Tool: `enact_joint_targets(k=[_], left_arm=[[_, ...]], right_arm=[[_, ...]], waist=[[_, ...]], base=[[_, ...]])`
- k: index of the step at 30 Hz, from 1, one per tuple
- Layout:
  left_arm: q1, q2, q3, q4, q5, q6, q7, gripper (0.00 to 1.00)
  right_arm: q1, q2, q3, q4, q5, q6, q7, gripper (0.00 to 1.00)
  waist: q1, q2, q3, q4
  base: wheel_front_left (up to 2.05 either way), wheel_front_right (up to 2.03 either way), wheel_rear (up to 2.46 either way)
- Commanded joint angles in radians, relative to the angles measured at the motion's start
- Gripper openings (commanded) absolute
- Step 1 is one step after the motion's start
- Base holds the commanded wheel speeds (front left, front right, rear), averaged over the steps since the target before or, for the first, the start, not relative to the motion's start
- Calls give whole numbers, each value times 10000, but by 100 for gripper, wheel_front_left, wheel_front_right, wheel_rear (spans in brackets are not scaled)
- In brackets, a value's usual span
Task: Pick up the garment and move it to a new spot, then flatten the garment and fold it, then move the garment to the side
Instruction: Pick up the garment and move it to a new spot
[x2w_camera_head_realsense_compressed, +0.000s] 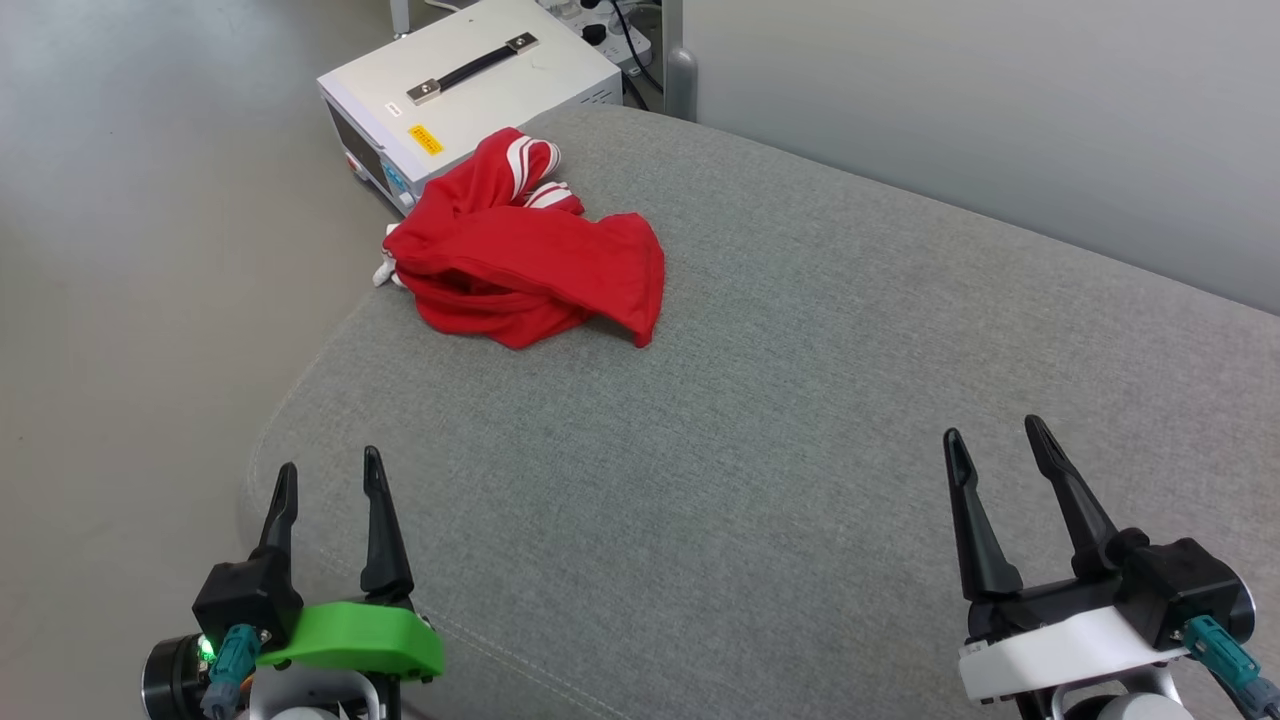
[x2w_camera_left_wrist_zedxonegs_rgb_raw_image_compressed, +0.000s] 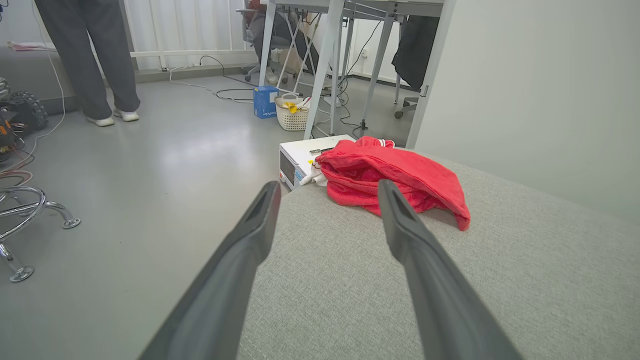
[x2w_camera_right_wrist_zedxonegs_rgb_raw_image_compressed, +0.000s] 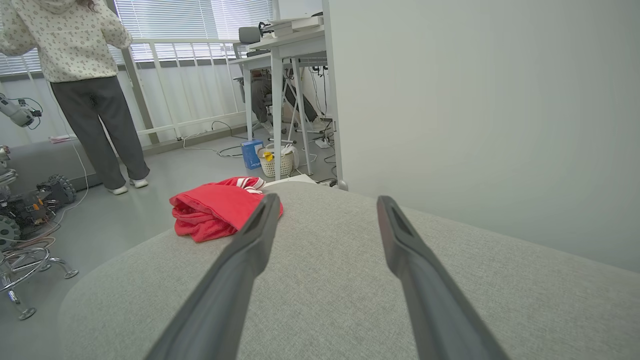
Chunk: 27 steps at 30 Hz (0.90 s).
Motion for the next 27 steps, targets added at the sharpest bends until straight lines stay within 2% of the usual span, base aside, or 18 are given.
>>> enact_joint_targets(k=[1, 8, 17, 21, 27], left_arm=[[62, -47, 16, 20, -93, 42, -59, 100], [-106, -47, 483, 38, -345, 26, -59, 100], [-1919, 86, 2073, -15, -161, -1185, -59, 100], [-3155, 387, 2720, 414, -519, -1668, -59, 100], [-5286, 1470, 2569, 1429, -761, -2003, -59, 100]], right_arm=[[49, -22, 20, -34, 51, -9, -90, 100], [-32, -22, 114, -66, -19, -9, -90, 100], [-501, -22, 84, -258, -535, -9, -90, 100], [-831, -45, 30, -436, -805, -9, -90, 100], [-1379, -353, 97, -841, -893, -9, -90, 100]], waist=[[0, 52, 6, 52], [0, 52, 171, -76], [0, 52, 1188, -588], [0, 52, 1782, -882], [0, 52, 2753, -1225]], base=[[0, 0, 0], [0, 0, 0], [0, 0, 0], [0, 0, 0], [0, 0, 0]])
